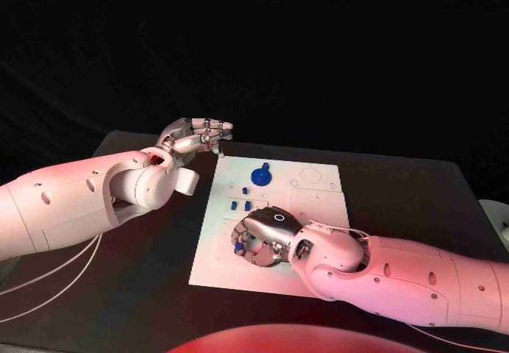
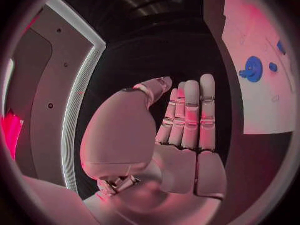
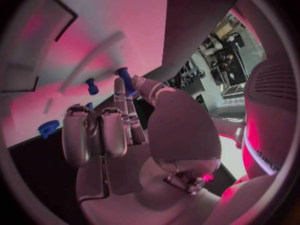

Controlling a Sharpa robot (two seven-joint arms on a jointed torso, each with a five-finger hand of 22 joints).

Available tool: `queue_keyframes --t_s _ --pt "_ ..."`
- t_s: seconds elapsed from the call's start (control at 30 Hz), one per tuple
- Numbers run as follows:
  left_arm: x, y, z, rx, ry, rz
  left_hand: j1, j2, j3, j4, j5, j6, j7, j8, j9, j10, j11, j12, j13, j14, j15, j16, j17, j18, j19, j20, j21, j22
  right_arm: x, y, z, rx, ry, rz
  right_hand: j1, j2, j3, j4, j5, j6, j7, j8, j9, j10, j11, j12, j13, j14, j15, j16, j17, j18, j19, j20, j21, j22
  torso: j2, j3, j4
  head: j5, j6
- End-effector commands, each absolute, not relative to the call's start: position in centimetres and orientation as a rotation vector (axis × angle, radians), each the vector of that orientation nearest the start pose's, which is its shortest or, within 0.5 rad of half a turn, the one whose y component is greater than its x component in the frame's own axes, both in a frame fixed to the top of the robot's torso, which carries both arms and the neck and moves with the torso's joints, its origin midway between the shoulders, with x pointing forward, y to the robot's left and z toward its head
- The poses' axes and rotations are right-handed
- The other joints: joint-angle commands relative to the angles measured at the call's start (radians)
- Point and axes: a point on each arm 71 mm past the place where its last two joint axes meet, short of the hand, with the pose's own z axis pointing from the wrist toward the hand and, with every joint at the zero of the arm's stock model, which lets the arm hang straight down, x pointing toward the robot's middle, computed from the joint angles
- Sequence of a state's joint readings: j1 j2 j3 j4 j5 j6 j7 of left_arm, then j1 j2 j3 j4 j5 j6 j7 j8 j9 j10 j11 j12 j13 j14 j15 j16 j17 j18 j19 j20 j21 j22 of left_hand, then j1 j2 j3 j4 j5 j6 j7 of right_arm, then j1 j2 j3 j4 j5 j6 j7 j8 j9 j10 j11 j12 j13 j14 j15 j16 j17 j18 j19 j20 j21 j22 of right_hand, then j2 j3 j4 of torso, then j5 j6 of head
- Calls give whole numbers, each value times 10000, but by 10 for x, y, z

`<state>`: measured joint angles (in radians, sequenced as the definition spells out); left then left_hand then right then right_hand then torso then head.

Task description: Assemble the parts on the task board

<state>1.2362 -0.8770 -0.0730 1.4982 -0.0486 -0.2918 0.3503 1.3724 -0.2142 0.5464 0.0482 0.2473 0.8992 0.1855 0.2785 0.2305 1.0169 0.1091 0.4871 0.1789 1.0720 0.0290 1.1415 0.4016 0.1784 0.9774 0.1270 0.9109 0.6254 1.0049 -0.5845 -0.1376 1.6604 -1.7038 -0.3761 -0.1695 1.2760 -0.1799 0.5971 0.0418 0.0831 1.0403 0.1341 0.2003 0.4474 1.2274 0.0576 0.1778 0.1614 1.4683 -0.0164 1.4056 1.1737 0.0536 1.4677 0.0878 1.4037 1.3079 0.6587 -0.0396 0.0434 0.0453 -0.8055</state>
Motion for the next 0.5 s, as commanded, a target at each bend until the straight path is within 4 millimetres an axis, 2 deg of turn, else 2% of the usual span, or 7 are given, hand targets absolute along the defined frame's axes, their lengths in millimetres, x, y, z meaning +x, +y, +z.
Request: queue_keyframes --t_s 0.03,0.37,0.4,0.43,0.47,0.5 --pt "496 231 -175 -10712 14632 -14913 -5 109 -42 -25 -14 -37 -28 -14 -1 -86 -7 26 13 -11 57 -44 -16 59 24 24 -59 -10 366 -38 -273 -4958 17338 9217 -101 -50 -68 27 61 -169 6 -108 -85 18 56 -50 24 318 12 -7 -12 -150 346 -18 -55 1872 2 3 3 -8 -9" --pt "495 232 -175 -10725 14620 -14880 -5 109 -42 -25 -14 -37 -28 -14 -1 -86 -7 26 13 -11 57 -44 -16 59 24 24 -59 -10 369 -43 -273 -4578 17207 8992 -127 -125 -69 45 127 -470 35 -300 -162 34 72 -79 51 314 28 -4 -34 -145 338 1 -76 1872 5 16 -13 7 -12" --pt "495 232 -175 -10722 14603 -14873 -5 109 -42 -25 -14 -37 -28 -14 -1 -86 -7 26 13 -11 57 -44 -16 59 24 24 -59 -10 369 -43 -272 -4528 17152 9010 -153 -177 -74 62 131 -767 20 -470 -231 33 57 -97 60 309 22 -6 -50 -140 332 4 -94 1869 4 16 -13 3 -7" --pt "495 232 -175 -10719 14581 -14864 -5 109 -42 -25 -14 -37 -28 -14 -1 -86 -7 26 13 -11 57 -44 -16 59 24 24 -59 -10 369 -43 -272 -4479 17097 9032 -153 -177 -74 62 131 -767 20 -470 -231 33 57 -97 60 309 22 -6 -50 -140 332 4 -94 1869 5 19 -14 1 -2" --pt "495 233 -175 -10715 14553 -14852 -5 109 -42 -25 -14 -37 -28 -14 -1 -86 -7 26 13 -11 57 -44 -16 59 24 24 -59 -10 369 -43 -271 -4397 17008 9075 -162 -332 -81 51 134 -1727 -86 -987 -459 -57 -48 -144 77 316 -61 24 8 -132 324 -41 -115 1867 6 21 -8 -8 -1" --pt "496 233 -175 -10715 14536 -14839 -16 113 -51 -14 -14 -42 -28 -10 0 -106 -6 50 22 -16 59 -44 -18 58 25 26 -68 -15 369 -44 -270 -4324 16924 9130 -177 -357 -100 60 135 -1864 -99 -1059 -493 -62 -60 -138 89 315 -70 23 2 -133 326 -56 -115 1869 3 20 -6 -10 -4"
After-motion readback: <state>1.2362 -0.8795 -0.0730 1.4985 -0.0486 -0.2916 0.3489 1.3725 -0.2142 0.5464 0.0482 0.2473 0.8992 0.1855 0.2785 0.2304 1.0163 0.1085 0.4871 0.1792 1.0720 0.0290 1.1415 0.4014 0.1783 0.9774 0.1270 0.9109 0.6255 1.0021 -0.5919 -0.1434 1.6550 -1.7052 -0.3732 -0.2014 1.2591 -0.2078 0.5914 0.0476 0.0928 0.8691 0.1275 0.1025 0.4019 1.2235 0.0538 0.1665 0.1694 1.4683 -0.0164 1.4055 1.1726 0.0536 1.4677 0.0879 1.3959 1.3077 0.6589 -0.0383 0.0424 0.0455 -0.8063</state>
